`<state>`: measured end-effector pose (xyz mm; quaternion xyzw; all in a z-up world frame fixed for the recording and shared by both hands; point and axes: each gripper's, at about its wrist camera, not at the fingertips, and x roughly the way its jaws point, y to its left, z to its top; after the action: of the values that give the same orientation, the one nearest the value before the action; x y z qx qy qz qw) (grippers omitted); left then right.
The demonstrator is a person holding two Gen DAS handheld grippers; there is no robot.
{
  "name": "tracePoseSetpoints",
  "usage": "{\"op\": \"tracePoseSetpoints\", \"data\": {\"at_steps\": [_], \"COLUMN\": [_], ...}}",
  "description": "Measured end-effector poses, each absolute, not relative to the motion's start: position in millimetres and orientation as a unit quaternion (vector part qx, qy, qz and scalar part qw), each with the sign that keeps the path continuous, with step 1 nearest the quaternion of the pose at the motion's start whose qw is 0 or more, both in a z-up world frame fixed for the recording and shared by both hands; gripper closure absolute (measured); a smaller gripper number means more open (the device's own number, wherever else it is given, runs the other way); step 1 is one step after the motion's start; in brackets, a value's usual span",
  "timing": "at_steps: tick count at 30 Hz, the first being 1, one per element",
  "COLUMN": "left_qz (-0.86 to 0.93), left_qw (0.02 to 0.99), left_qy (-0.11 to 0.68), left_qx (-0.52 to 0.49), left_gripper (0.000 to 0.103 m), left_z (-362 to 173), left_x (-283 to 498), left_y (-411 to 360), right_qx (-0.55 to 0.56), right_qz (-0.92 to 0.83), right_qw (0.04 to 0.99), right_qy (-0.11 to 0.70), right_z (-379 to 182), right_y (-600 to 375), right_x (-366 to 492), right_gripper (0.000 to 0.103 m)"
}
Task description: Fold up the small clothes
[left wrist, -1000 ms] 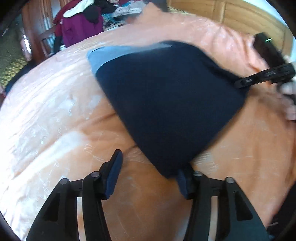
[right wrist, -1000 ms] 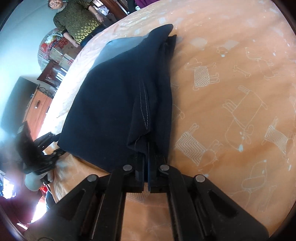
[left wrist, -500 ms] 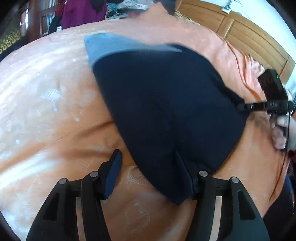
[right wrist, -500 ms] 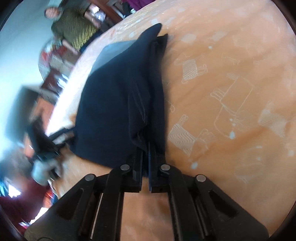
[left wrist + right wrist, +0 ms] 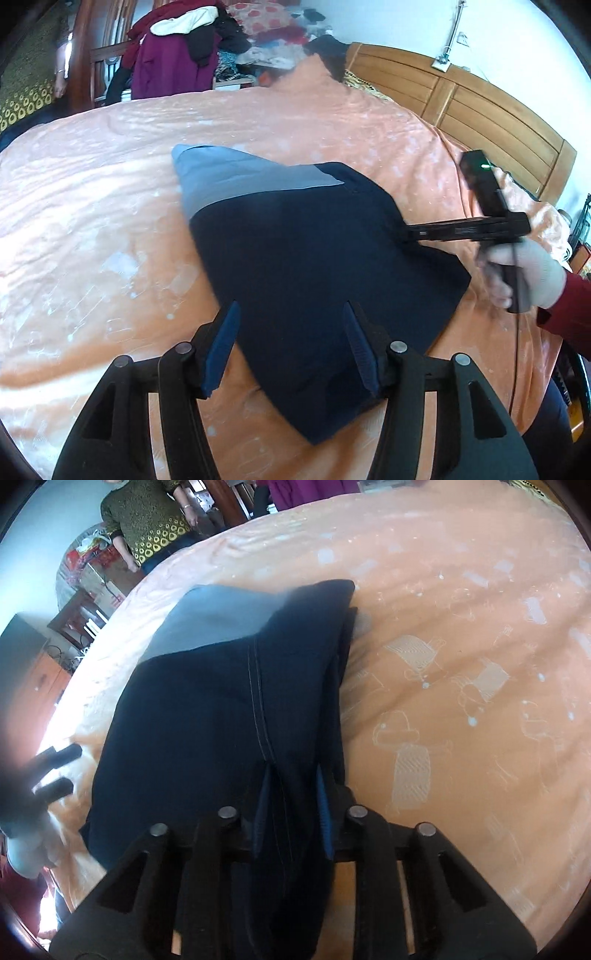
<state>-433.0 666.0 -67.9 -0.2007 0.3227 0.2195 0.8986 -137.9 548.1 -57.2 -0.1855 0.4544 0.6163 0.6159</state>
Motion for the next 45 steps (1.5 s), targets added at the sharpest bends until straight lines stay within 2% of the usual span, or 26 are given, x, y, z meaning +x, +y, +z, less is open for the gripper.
{"op": "tracePoseSetpoints", "data": {"at_steps": [3,6,7,11,15,20,21,23,24,26,27,30,31,33,34,35,36,39,42,44,45], "left_qz": [0.215,0.209,0.21,0.219,0.218,0.199,0.199,0.197,0.191,0.192,0.203,0.191,0.199,0.217,0.224,0.224,0.22,0.219,0.192,0.179,0.177], "left_qw": [0.897,0.895,0.892,0.895,0.901,0.906,0.902,0.897,0.897,0.898,0.9,0.918,0.917,0.899,0.88,0.868,0.868,0.879,0.901,0.909,0.908], "left_qy": [0.329,0.341,0.344,0.327,0.317,0.319,0.33,0.336,0.334,0.333,0.328,0.285,0.295,0.339,0.373,0.38,0.369,0.362,0.346,0.339,0.344], "left_qx": [-0.199,-0.199,-0.203,-0.209,-0.199,-0.195,-0.197,-0.21,-0.219,-0.212,-0.201,-0.198,-0.183,-0.174,-0.191,-0.227,-0.248,-0.218,-0.176,-0.162,-0.164], "left_gripper": [0.043,0.043,0.043,0.043,0.043,0.042,0.041,0.041,0.038,0.051,0.052,0.043,0.04,0.04,0.027,0.023,0.022,0.034,0.034,0.031,0.026], "left_z": [-73,-81,-84,-78,-68,-71,-77,-89,-92,-86,-78,-60,-63,-85,-106,-120,-124,-102,-72,-63,-65], "left_x": [-427,-422,-423,-435,-424,-382,-374,-365,-362,-359,-359,-360,-352,-335,-328,-328,-332,-341,-366,-390,-399], "left_y": [665,662,661,661,678,727,739,766,780,796,800,814,820,837,850,862,867,849,802,765,749], "right_qx": [-0.168,-0.145,-0.142,-0.145,-0.164,-0.23,-0.243,-0.271,-0.278,-0.274,-0.265,-0.232,-0.233,-0.235,-0.238,-0.238,-0.237,-0.225,-0.211,-0.218,-0.225], "right_qz": [0.614,0.595,0.585,0.59,0.64,0.651,0.651,0.647,0.647,0.647,0.654,0.667,0.664,0.651,0.639,0.633,0.633,0.644,0.68,0.692,0.691], "right_qw": [0.631,0.643,0.648,0.67,0.647,0.615,0.606,0.597,0.595,0.601,0.605,0.607,0.609,0.6,0.593,0.594,0.598,0.616,0.606,0.59,0.581], "right_qy": [0.443,0.461,0.467,0.427,0.382,0.381,0.387,0.389,0.387,0.381,0.37,0.365,0.367,0.401,0.428,0.436,0.432,0.394,0.354,0.354,0.368], "right_z": [-58,-67,-69,-40,-17,-35,-40,-50,-49,-38,-29,-20,-23,-43,-59,-65,-62,-31,-3,-7,-15], "right_y": [542,536,531,515,532,587,596,607,607,605,604,623,632,660,671,674,673,640,580,538,528], "right_x": [-133,-116,-110,-116,-141,-145,-143,-137,-135,-132,-131,-125,-123,-115,-111,-111,-114,-124,-149,-169,-174], "right_gripper": [0.103,0.103,0.098,0.098,0.098,0.091,0.091,0.101,0.103,0.103,0.099,0.071,0.069,0.068,0.069,0.069,0.069,0.069,0.069,0.069,0.068]}}
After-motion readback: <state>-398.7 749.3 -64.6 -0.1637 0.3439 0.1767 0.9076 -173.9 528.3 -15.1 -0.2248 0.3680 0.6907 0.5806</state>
